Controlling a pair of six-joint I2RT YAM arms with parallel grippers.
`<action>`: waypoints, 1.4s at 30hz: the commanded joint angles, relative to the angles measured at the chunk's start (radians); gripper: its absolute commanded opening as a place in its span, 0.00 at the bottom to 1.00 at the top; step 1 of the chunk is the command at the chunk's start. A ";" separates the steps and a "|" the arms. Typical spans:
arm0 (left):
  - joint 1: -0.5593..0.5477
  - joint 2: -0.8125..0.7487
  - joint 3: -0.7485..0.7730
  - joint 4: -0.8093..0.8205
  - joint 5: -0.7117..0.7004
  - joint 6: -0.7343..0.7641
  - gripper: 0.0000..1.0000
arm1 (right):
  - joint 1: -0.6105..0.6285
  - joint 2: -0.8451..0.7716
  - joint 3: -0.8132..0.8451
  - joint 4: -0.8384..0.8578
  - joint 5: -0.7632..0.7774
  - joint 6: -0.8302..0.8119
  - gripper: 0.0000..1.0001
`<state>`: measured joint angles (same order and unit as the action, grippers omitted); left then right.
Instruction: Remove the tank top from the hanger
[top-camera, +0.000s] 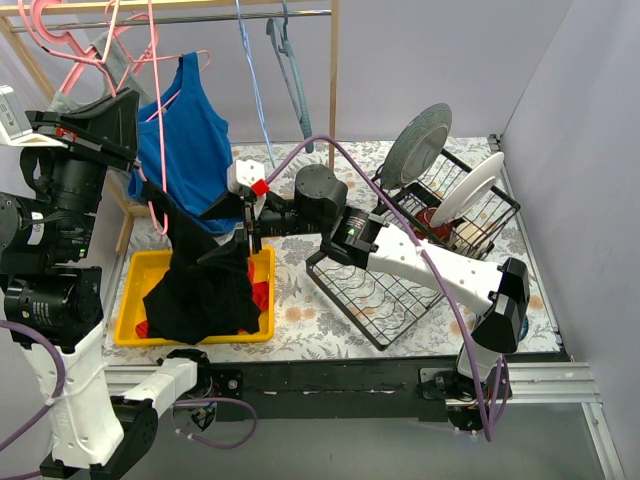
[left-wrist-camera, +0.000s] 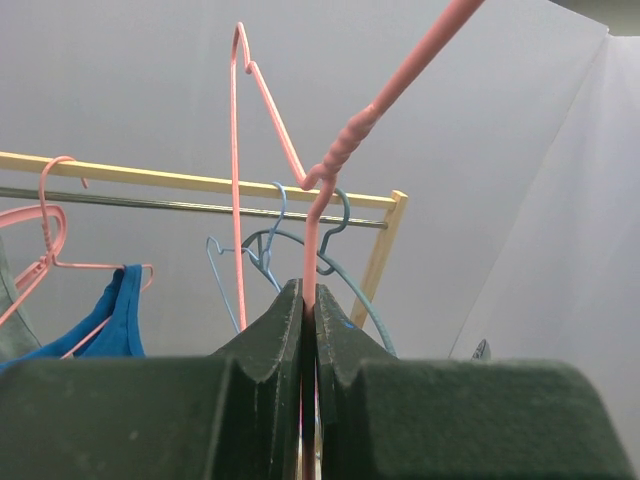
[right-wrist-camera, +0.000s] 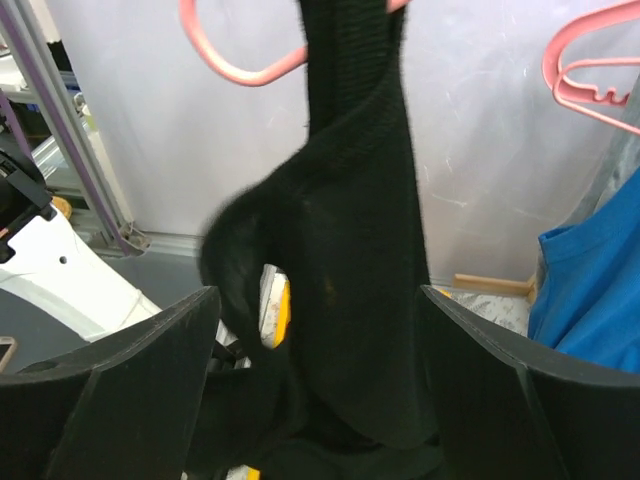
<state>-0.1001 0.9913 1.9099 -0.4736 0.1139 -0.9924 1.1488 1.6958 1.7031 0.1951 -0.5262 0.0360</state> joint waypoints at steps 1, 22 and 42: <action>-0.003 0.018 0.046 0.056 0.013 -0.014 0.00 | 0.014 0.050 0.021 0.070 -0.014 -0.030 0.88; -0.003 -0.077 -0.272 0.414 -0.226 0.161 0.00 | 0.074 0.128 0.165 -0.025 0.134 -0.156 0.01; -0.003 -0.031 0.049 0.201 -0.335 0.018 0.00 | 0.132 0.056 0.378 -0.077 0.190 -0.226 0.01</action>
<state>-0.1005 1.0256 1.8595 -0.1989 -0.1905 -0.9073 1.2755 1.8210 1.9953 -0.0166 -0.3275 -0.1810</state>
